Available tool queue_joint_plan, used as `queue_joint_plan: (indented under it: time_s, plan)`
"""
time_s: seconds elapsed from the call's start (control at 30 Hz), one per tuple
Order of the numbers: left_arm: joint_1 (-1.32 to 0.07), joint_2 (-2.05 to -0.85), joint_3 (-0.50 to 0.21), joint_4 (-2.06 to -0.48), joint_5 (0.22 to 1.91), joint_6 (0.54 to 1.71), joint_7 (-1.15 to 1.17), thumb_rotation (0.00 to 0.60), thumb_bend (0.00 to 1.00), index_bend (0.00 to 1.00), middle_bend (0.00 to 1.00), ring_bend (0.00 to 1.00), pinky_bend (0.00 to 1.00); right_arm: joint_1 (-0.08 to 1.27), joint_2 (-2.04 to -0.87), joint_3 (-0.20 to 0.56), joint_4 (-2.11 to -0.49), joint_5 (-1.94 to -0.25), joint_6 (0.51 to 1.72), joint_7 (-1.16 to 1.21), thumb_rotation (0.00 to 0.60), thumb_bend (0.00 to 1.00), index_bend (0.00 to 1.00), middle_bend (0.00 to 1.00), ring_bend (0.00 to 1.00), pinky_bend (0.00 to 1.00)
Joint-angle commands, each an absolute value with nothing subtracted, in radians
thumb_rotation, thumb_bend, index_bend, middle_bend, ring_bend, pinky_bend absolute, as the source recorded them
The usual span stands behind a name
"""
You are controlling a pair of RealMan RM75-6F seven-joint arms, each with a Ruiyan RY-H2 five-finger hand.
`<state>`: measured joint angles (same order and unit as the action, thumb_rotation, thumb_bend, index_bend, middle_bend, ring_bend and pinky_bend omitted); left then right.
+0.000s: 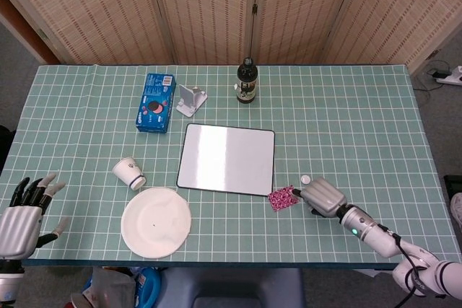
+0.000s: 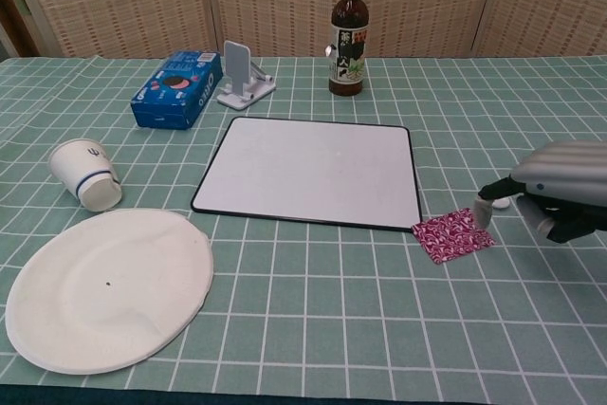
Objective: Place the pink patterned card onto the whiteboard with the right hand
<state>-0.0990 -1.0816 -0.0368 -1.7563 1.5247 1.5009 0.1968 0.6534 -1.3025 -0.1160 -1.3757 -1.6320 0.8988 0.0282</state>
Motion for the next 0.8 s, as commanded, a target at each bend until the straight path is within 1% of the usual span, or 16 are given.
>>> queue_joint_plan:
  time_s: [0.03,0.07,0.17,0.23,0.3,0.37,0.47,0.63,0.8]
  plan:
    - [-0.100,-1.082,-0.037,-1.757,1.526,1.501,0.197,0.600,0.29,0.19,0.11,0.12,0.05,0.638,-1.280,-0.094,-1.408,-1.615,0.935,0.029,0.600,0.63,0.33,0.97,1.00,0.96]
    - [-0.100,-1.082,-0.037,-1.757,1.527,1.500,0.197,0.600,0.29,0.19,0.11,0.12,0.05,0.634,-1.276,-0.088,-1.416,-1.609,0.943,0.025,0.600,0.52,0.33,0.97,1.00,0.96]
    - [-0.101,-1.083,-0.036,-1.758,1.529,1.499,0.199,0.600,0.29,0.19,0.11,0.12,0.05,0.628,-1.273,-0.069,-1.440,-1.576,0.944,-0.001,0.600,0.25,0.33,0.97,1.00,0.96]
    - [-0.102,-1.083,-0.036,-1.759,1.530,1.499,0.199,0.600,0.29,0.19,0.11,0.12,0.05,0.628,-1.276,-0.058,-1.460,-1.551,0.931,-0.032,0.600,0.12,0.33,0.97,1.00,0.96]
    - [-0.101,-1.083,-0.036,-1.759,1.531,1.501,0.198,0.600,0.29,0.19,0.11,0.12,0.05,0.631,-1.283,-0.046,-1.479,-1.525,0.917,-0.072,0.600,0.04,0.33,0.97,1.00,0.96]
    - [-0.100,-1.081,-0.035,-1.760,1.533,1.502,0.198,0.600,0.29,0.19,0.11,0.12,0.05,0.633,-1.292,-0.038,-1.494,-1.505,0.906,-0.106,0.600,0.01,0.33,0.97,1.00,0.96]
    - [-0.098,-1.080,-0.035,-1.760,1.534,1.505,0.196,0.600,0.29,0.19,0.11,0.12,0.05,0.640,-1.305,-0.024,-1.514,-1.467,0.884,-0.163,0.600,0.00,0.33,0.97,1.00,0.96]
    - [-0.097,-1.081,-0.033,-1.761,1.537,1.507,0.194,0.600,0.29,0.19,0.11,0.12,0.05,0.656,-1.331,0.004,-1.530,-1.399,0.852,-0.238,0.600,0.02,0.33,0.97,1.00,0.96]
    - [-0.094,-1.082,-0.032,-1.755,1.534,1.508,0.190,0.600,0.29,0.19,0.11,0.12,0.05,0.674,-1.355,0.017,-1.522,-1.355,0.821,-0.286,0.600,0.04,0.33,0.97,1.00,0.96]
